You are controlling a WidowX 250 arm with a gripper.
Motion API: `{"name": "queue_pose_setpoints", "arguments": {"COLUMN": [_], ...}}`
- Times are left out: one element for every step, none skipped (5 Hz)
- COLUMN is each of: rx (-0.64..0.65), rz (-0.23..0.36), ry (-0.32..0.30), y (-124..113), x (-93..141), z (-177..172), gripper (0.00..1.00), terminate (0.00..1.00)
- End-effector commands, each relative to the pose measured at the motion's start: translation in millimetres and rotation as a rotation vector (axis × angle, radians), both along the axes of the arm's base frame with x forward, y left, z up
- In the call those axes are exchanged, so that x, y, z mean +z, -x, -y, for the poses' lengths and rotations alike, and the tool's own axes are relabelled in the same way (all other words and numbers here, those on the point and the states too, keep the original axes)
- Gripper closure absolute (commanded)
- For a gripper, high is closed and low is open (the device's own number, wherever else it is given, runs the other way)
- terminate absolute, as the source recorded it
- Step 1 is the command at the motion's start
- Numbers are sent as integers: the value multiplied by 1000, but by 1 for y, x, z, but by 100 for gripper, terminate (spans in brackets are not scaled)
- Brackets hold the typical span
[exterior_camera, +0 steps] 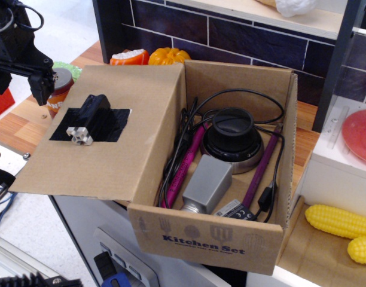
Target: Close brown1fbox flap
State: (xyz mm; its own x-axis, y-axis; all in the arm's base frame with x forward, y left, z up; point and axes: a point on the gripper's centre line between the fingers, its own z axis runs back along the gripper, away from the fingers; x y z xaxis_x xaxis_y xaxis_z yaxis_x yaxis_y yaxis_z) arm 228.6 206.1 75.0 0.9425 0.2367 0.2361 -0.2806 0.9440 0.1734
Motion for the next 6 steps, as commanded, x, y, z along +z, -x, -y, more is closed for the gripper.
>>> {"name": "queue_pose_setpoints", "arguments": {"rx": [0, -56, -83, -80, -39, -20], "rz": [0, 70, 83, 130, 121, 133], "ry": [0, 79, 155, 212, 250, 283], "y": [0, -2, -8, -14, -15, -16], "x": [0, -4, -3, -5, -12, -21], "z": [0, -13, -14, -12, -5, 0], "gripper": [0, 0, 0, 0, 0, 0], "terminate": [0, 0, 0, 0, 0, 0]}}
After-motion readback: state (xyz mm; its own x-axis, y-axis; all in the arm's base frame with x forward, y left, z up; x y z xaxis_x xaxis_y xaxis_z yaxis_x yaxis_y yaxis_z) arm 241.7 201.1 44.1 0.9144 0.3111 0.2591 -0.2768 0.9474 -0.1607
